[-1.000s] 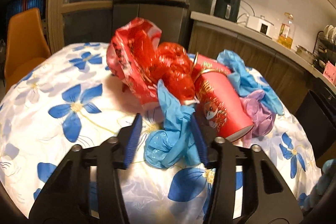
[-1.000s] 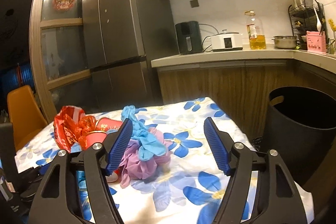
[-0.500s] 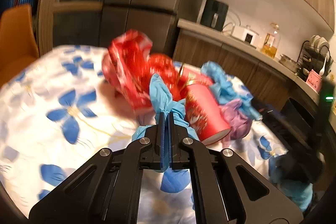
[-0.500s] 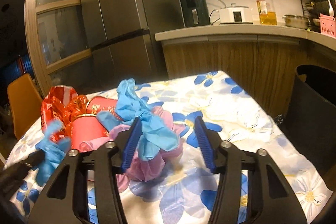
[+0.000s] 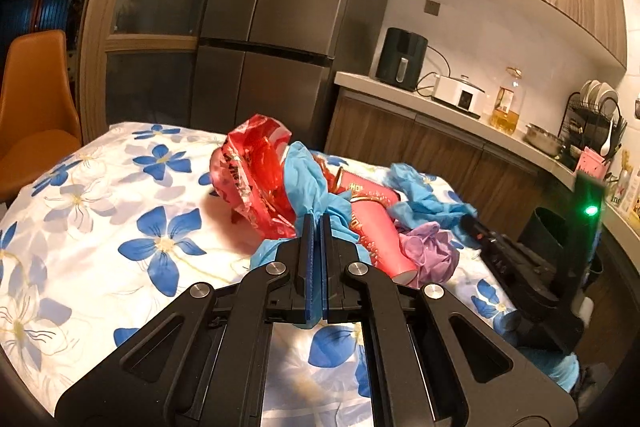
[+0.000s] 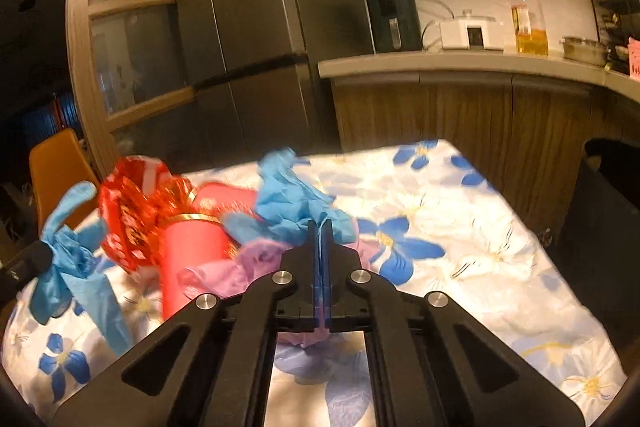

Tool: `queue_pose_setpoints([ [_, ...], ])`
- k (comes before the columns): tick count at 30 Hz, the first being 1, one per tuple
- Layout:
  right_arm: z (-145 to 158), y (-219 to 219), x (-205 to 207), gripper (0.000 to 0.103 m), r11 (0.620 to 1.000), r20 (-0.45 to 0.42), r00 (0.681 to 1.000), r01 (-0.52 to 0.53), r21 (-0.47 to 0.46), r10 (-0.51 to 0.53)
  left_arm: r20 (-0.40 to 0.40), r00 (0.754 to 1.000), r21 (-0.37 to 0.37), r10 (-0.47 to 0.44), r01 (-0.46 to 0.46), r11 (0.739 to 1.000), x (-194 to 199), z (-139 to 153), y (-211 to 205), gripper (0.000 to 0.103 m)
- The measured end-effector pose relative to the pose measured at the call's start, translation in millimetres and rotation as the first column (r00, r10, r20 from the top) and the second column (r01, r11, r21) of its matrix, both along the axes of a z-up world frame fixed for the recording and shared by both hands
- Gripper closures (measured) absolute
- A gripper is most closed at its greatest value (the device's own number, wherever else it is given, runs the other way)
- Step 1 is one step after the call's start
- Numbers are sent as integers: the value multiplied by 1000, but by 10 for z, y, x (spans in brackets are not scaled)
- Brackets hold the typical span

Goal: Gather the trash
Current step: 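Grasp the blue glove with the left tool while the right tool grasps the purple glove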

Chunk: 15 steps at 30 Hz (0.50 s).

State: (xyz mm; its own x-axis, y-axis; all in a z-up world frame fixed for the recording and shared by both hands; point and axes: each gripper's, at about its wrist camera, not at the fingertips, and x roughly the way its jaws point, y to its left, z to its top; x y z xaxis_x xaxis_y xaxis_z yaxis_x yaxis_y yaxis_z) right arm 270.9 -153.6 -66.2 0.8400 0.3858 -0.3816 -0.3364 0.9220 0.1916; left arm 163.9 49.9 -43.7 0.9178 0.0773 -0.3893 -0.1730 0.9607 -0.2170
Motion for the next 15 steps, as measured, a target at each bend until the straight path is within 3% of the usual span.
queue_pose_setpoints([
  [15, 705, -526, -733, 101, 996, 176, 983, 37, 78, -50, 65, 996, 22, -62, 61, 998, -173, 286, -310, 102],
])
